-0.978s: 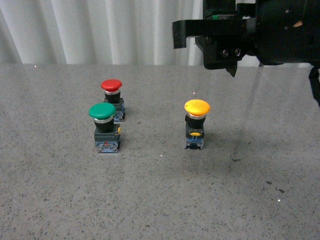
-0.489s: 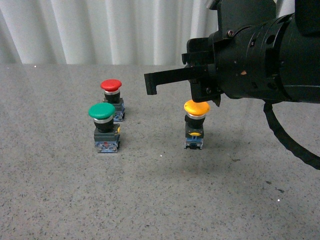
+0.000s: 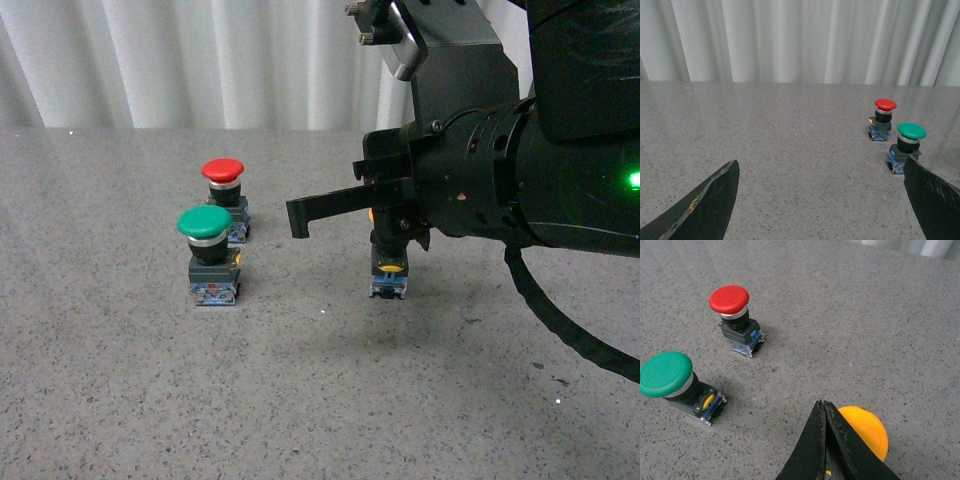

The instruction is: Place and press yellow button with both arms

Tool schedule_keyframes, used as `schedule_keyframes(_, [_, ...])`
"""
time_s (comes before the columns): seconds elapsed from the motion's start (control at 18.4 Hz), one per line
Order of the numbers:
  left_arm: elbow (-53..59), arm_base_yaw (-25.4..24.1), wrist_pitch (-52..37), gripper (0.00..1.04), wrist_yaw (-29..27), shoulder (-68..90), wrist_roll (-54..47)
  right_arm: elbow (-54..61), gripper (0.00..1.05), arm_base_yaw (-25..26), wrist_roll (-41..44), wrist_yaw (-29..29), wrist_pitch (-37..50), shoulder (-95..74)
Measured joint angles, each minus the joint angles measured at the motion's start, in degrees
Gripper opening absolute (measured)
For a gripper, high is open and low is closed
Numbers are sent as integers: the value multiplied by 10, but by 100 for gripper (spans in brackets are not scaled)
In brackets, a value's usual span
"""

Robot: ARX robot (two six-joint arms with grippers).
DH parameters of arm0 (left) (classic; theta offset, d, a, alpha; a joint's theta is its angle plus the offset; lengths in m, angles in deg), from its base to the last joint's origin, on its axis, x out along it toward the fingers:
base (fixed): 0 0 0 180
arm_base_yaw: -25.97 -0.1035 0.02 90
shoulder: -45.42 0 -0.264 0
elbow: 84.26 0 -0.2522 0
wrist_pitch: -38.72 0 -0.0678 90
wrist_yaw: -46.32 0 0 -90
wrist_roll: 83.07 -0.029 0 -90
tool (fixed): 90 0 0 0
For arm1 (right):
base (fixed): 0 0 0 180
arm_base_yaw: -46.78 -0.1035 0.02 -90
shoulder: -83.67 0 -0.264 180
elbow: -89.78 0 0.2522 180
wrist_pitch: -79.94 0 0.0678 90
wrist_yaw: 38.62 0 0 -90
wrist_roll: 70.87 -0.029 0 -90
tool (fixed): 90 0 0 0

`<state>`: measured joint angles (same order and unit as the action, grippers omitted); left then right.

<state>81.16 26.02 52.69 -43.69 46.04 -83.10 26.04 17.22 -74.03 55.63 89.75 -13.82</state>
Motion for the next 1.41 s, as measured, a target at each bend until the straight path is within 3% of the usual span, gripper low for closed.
schedule_keyframes(1.09, [0,0,0,98,0,0,0,-16,2,3,8,13,-59,-29])
schedule_keyframes(1.25, [0,0,0,98,0,0,0,-8,2,4,3,14,-27,-20])
schedule_keyframes(1.41, [0,0,0,98,0,0,0,5,2,4,-39,0,75,36])
